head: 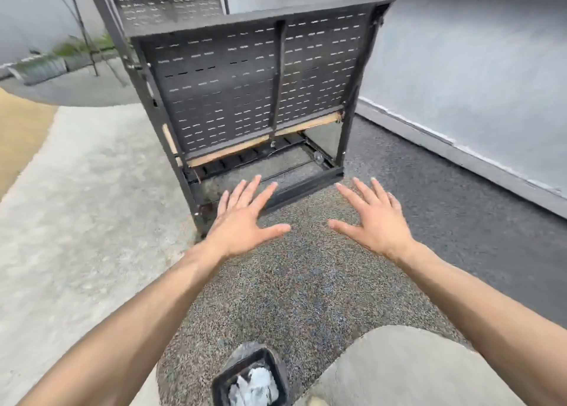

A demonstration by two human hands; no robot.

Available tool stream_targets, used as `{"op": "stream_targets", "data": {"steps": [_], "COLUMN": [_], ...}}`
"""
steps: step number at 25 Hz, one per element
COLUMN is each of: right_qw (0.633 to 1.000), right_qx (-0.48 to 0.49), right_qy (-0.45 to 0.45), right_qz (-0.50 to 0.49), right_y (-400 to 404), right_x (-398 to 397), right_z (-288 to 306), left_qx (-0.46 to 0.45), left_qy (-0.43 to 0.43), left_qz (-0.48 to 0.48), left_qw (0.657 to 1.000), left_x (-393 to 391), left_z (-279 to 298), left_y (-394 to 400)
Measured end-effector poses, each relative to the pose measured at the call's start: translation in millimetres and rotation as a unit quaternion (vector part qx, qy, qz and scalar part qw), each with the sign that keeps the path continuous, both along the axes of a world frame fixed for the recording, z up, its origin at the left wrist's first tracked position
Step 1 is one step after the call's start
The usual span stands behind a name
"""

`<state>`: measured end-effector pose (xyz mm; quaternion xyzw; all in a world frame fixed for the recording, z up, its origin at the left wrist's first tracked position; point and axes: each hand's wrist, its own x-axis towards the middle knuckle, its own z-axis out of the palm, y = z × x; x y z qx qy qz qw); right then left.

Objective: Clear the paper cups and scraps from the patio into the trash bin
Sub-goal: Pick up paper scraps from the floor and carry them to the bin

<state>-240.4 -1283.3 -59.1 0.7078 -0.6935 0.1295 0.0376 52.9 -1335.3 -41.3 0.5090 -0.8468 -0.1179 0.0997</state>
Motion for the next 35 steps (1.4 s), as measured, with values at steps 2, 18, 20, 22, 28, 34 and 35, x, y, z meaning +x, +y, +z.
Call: {"op": "stream_targets", "data": {"steps": [2,18,20,22,28,34,35], "right_qw": [0.998,0.820,0.789,0.755,0.669,0.564,0.550], "right_qx": [-0.012,-0.094,-0.102,-0.113,-0.148,-0.189,-0.183], "right_qy": [-0.008,-0.034,-0.037,-0.048,-0.088,-0.152,-0.161], "right_qz": [-0.063,-0.563,-0.605,-0.644,-0.723,-0.789,-0.799], "right_y": [39.5,488.4,546.6,603.1,720.5,793.4,801.1], "right_x": [-19.7,-158.7,-166.1,-171.3,-168.8,-144.3,-139.7], "right_z": [1.9,10.8,9.1,6.9,-15.8,-64.0,-72.1], "left_qx": [-0.020,0.017,0.018,0.019,0.053,0.067,0.072], "left_qy": [0.011,0.086,0.086,0.081,0.058,0.022,0.016], "left_qz": [-0.062,-0.528,-0.568,-0.601,-0.671,-0.728,-0.733], "left_qw": [0.998,0.845,0.818,0.795,0.737,0.682,0.676], "left_x": [-32.0,-385.0,-420.3,-454.0,-518.8,-562.9,-569.2], "left_z": [4.0,-13.6,-14.7,-15.4,-27.6,-54.6,-60.1], "left_y": [2.4,234.3,282.9,334.7,471.4,561.5,571.7]}}
